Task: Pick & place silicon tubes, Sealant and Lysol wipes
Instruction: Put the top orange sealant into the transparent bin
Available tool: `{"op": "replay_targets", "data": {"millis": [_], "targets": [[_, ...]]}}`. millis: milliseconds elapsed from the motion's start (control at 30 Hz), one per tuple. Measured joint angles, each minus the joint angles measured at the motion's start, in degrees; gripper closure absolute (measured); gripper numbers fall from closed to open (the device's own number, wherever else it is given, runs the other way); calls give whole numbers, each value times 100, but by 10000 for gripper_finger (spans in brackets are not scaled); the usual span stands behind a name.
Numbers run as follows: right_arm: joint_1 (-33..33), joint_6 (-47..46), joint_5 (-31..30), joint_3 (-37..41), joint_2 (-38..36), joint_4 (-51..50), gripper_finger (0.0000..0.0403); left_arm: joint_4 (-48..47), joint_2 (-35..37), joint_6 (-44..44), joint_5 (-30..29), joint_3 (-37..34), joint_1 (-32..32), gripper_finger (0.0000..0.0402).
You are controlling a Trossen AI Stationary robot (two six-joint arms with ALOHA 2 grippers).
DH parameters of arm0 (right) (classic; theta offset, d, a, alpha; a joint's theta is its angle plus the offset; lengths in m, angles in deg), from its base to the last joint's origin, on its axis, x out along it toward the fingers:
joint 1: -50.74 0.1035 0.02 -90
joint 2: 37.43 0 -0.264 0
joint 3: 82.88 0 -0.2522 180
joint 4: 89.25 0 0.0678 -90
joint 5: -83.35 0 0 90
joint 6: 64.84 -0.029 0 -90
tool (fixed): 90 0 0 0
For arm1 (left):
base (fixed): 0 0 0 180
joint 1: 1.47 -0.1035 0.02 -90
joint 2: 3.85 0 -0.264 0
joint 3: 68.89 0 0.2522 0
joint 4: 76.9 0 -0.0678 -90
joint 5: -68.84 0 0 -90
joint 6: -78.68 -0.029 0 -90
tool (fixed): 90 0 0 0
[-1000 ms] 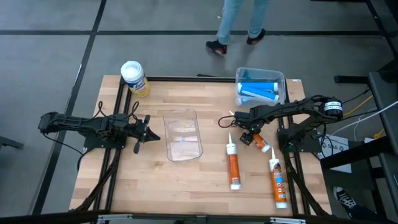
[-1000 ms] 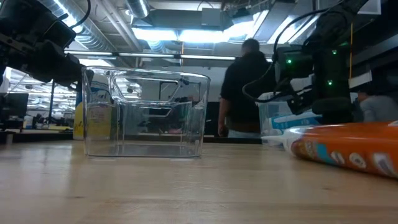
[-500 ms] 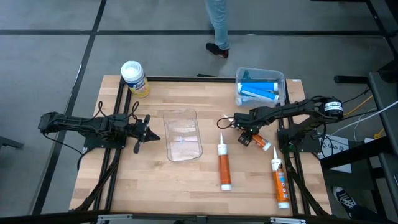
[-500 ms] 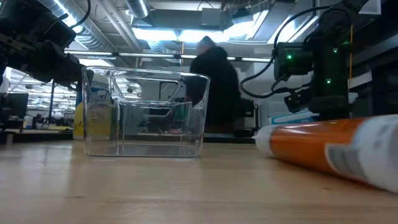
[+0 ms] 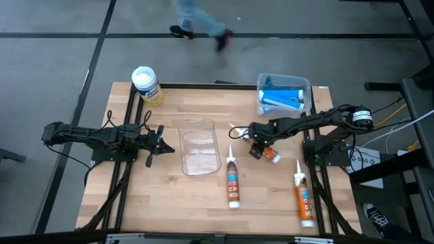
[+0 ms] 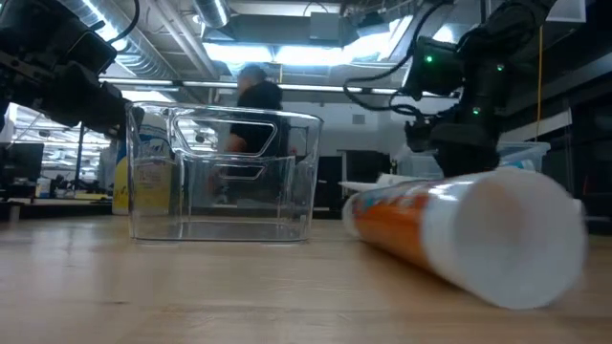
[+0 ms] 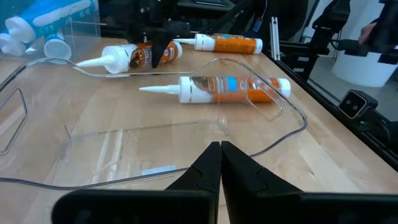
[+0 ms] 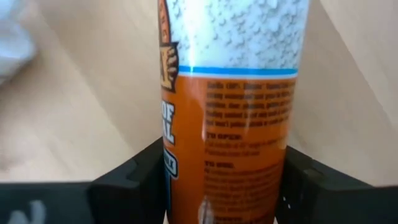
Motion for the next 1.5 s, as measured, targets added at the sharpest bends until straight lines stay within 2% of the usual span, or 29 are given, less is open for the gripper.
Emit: {"op": "replay_targets", "data": {"millis": [133,267,400,700,933,1067,1333,1433,1500], "targets": [[31,95,-40,-10,5,487,192,0,0,1,0,0,0,391],[31,98,-334,-27,3,1062,193,0,0,1,-1,-2,-2,389],[31,202,-595,-27,3,1992,193,0,0,0,-1,-2,-1,392],[9,721,-772,-27,-4,3187,193,0,0,1,-1,-2,-2,394],[-1,1204,-634,-27,-6,4668,193,0,0,1,-1,-2,-1,389],[-3,1551,42,-29,-6,5472,193,0,0,1,-1,-2,-2,391],[3,2389,2893,-29,-12,6307,193,2,0,1,-1,-4,0,391],[3,2551,3577,-30,-14,6518,193,2,0,1,-1,-4,-2,389],[25,2660,3794,-33,-17,6555,193,0,0,1,-1,-4,-2,389]]}}
